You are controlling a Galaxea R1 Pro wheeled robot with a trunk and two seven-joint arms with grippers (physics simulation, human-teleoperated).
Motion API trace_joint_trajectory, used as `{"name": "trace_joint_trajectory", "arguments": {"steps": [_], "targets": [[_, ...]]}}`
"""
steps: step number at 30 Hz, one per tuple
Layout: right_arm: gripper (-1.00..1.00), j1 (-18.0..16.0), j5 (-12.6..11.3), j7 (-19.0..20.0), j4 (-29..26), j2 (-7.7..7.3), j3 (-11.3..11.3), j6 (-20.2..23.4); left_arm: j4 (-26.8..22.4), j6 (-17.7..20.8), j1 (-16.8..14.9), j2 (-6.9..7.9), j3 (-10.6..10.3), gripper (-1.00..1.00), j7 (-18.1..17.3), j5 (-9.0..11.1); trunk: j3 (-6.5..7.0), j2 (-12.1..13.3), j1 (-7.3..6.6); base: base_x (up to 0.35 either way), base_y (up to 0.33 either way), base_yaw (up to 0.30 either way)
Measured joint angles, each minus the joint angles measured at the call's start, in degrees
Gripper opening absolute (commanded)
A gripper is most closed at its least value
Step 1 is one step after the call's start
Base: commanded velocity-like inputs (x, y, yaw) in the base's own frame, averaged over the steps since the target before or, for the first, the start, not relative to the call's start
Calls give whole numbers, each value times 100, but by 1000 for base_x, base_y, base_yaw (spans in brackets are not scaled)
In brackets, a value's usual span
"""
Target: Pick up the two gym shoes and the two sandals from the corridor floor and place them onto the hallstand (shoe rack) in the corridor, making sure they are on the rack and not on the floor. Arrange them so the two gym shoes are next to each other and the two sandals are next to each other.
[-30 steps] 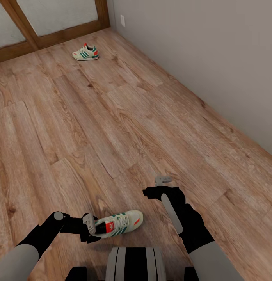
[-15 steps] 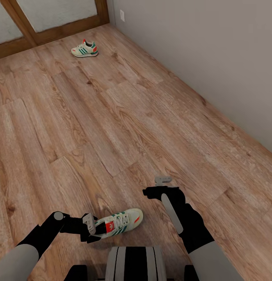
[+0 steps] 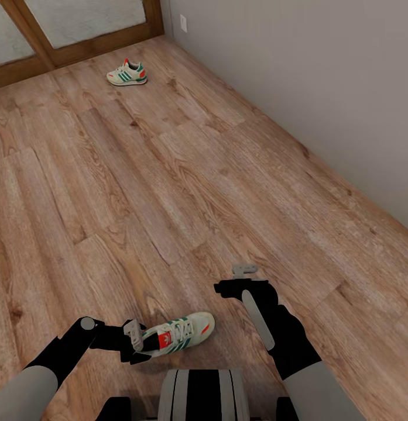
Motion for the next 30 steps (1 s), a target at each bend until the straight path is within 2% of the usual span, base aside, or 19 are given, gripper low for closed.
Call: {"name": "trace_joint_trajectory", "arguments": {"steps": [4, 5, 9, 16, 30], "targets": [[100, 2, 0, -1, 2, 0, 0, 0, 0, 0, 1, 0, 0, 100, 0, 0, 0, 0, 0, 0, 0, 0], [100, 2, 0, 0, 2, 0, 0, 0, 1, 0, -1, 0, -3, -100, 0, 0, 0, 0, 0, 0, 0, 0], [100, 2, 0, -1, 2, 0, 0, 0, 5, 5, 2, -6, -10, -100, 5, -6, 0, 0, 0, 0, 0, 0], [100, 2, 0, -1, -2, 0, 0, 0, 8, 4, 3, -9, -4, -100, 38, -218, 0, 0, 0, 0, 0, 0], [100, 1, 0, -1, -4, 0, 0, 0, 5, -6, 3, -9, -3, -100, 42, -247, 0, 0, 0, 0, 0, 0]]}}
